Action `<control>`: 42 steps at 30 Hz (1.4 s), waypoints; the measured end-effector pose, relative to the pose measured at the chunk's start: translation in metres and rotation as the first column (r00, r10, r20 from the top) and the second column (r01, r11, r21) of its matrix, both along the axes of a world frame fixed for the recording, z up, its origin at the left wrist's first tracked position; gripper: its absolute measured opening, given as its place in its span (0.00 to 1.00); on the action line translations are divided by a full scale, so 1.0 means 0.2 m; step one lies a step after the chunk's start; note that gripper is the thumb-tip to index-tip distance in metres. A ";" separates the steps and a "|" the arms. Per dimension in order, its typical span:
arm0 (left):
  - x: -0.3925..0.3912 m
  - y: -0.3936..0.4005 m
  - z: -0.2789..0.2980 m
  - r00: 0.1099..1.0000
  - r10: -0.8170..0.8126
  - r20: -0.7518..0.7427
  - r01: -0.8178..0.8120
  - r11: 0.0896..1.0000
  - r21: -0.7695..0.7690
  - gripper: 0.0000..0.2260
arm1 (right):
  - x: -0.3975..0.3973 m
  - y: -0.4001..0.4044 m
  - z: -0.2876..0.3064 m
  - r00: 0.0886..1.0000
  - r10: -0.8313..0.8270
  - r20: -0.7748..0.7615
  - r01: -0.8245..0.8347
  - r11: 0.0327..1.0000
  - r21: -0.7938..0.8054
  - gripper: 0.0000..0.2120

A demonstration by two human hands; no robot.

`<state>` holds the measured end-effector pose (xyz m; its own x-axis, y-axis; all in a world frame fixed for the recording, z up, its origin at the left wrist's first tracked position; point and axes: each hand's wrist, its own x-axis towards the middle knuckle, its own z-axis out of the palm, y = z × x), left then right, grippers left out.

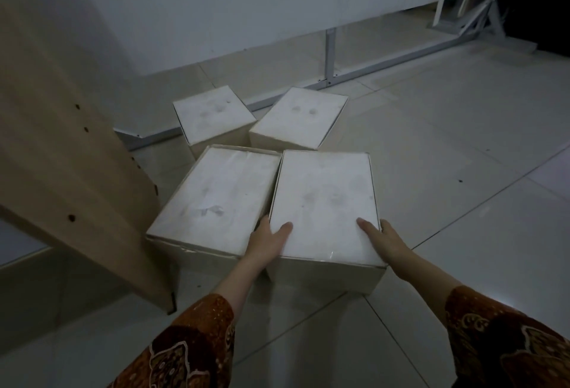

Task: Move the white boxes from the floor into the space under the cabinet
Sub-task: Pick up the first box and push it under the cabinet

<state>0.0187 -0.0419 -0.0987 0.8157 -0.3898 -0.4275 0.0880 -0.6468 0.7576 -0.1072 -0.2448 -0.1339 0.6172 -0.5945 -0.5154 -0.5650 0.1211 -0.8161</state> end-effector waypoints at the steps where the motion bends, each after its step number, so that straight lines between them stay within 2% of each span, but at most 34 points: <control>1: 0.02 0.00 -0.01 0.999 0.022 -0.023 -0.023 0.999 -0.033 0.30 | 0.02 -0.02 0.01 1.000 -0.003 0.014 0.003 0.998 0.063 0.32; 5: 0.12 -0.05 -0.10 0.984 0.135 -0.119 -0.148 0.983 -0.107 0.45 | 0.11 -0.13 -0.03 0.999 -0.009 0.039 -0.001 0.973 0.233 0.38; 9: 0.12 -0.08 -0.04 0.990 0.089 -0.110 -0.094 0.995 -0.039 0.47 | 0.16 -0.17 -0.05 0.991 -0.078 0.111 0.043 0.957 0.288 0.31; 12: 0.09 -0.10 -0.07 0.992 0.094 -0.082 -0.100 0.992 -0.077 0.39 | 0.15 -0.18 -0.04 0.987 -0.085 0.137 0.038 0.948 0.315 0.28; 16: 0.08 -0.09 -0.07 0.956 0.116 -0.271 -0.167 0.971 -0.174 0.34 | 0.12 -0.14 -0.01 0.979 -0.072 0.189 0.003 0.941 0.339 0.22; 21: -0.01 -0.07 -0.02 0.951 0.115 -0.286 -0.175 0.966 -0.192 0.19 | 0.06 -0.14 0.01 0.984 -0.037 0.175 -0.016 0.957 0.291 0.31; 23: -0.08 -0.04 -0.01 0.943 0.105 -0.316 -0.181 0.958 -0.222 0.19 | 0.01 -0.11 0.05 0.987 -0.017 0.159 -0.030 0.957 0.288 0.30; 27: -0.24 0.05 -0.04 0.929 0.112 -0.351 -0.215 0.939 -0.268 0.28 | -0.14 -0.01 0.11 0.990 0.041 0.137 -0.078 0.956 0.282 0.24; 33: -0.41 0.16 0.11 0.940 0.048 -0.339 -0.148 0.950 -0.276 0.21 | -0.33 0.09 0.29 0.989 0.060 0.136 -0.094 0.961 0.259 0.24; 35: -0.44 0.21 0.22 0.952 0.022 -0.305 -0.112 0.953 -0.282 0.22 | -0.38 0.14 0.40 0.980 0.075 0.182 -0.118 0.964 0.239 0.22; 38: -0.48 0.32 0.43 0.977 0.007 -0.214 -0.078 0.944 -0.321 0.22 | -0.44 0.26 0.60 0.951 0.108 0.288 -0.163 0.971 0.173 0.12; 42: -0.55 0.48 0.72 0.987 -0.005 -0.160 -0.058 0.919 -0.390 0.16 | -0.51 0.43 0.86 0.909 0.106 0.403 -0.167 0.978 0.121 0.14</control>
<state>-0.0906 0.0546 0.0455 0.7644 -0.5308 -0.3658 0.2371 -0.2961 0.9252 -0.2092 -0.1588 0.0384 0.8573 -0.4249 -0.2906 -0.2222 0.2038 -0.9535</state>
